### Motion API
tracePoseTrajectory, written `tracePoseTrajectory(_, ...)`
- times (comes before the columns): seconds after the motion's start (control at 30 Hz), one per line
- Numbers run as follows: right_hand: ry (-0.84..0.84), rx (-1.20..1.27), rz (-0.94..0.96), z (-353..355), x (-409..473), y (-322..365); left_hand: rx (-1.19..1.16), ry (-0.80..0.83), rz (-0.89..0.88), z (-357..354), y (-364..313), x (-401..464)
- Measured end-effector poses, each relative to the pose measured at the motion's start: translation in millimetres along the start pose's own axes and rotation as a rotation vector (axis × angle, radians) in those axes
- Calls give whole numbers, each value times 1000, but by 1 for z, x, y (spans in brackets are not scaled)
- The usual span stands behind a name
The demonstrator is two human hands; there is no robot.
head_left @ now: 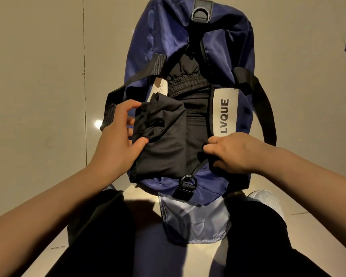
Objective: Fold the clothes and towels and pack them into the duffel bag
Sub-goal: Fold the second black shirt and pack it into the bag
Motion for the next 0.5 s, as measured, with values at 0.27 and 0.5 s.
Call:
tracePoseTrajectory(0.27,-10,561,-152,18,-28,-41,173,69,-162,-4,-30,1)
tracePoseTrajectory(0.5,-260,1037,-334,14,-84,-68,89,302,-386,-68,-96,35)
Point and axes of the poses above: each hand's wrist, its own x-axis towards the middle knuckle, its own z-axis out of the back of the hand, y = z × x, the point moved 6 cm from there along x, towards the middle knuckle, and after that the axes turned 9 degrees about -z, right-handed, at the moved point
